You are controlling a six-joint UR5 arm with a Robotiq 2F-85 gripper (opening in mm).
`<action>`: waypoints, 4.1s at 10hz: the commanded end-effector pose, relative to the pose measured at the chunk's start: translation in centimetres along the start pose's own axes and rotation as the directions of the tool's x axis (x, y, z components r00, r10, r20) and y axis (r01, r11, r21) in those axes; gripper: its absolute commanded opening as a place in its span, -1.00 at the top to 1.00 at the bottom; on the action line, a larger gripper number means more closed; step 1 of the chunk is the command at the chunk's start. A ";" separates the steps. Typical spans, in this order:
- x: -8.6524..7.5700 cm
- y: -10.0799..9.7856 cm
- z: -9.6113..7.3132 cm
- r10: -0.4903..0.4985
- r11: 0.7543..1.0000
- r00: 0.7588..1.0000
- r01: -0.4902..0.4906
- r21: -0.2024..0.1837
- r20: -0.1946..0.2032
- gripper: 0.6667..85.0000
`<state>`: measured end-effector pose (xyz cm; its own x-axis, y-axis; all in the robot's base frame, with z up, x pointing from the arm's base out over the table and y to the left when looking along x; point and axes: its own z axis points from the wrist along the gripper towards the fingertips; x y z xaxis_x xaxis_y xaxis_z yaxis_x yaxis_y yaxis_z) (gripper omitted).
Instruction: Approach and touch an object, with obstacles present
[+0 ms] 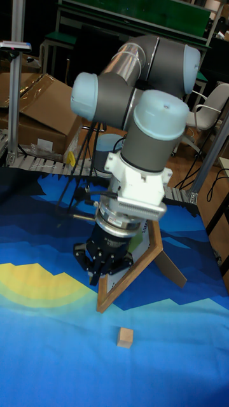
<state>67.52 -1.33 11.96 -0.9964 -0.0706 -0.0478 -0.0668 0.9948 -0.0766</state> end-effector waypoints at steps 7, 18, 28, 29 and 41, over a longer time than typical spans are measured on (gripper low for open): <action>-3.0 2.2 0.7 0.003 0.999 1.000 -0.003 -0.035 0.008 0.99; -7.7 6.1 5.6 0.021 0.994 0.997 -0.012 -0.108 0.079 0.99; -7.5 7.2 7.9 0.009 0.990 0.996 0.003 -0.138 0.086 0.99; -7.3 7.9 7.9 0.024 0.985 0.997 -0.011 -0.170 0.080 0.99; -6.2 7.4 8.7 -0.006 0.985 0.995 0.023 -0.170 0.099 0.99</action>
<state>73.50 6.03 3.08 -0.9875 -0.0856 -0.1323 -0.0982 0.9909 0.0916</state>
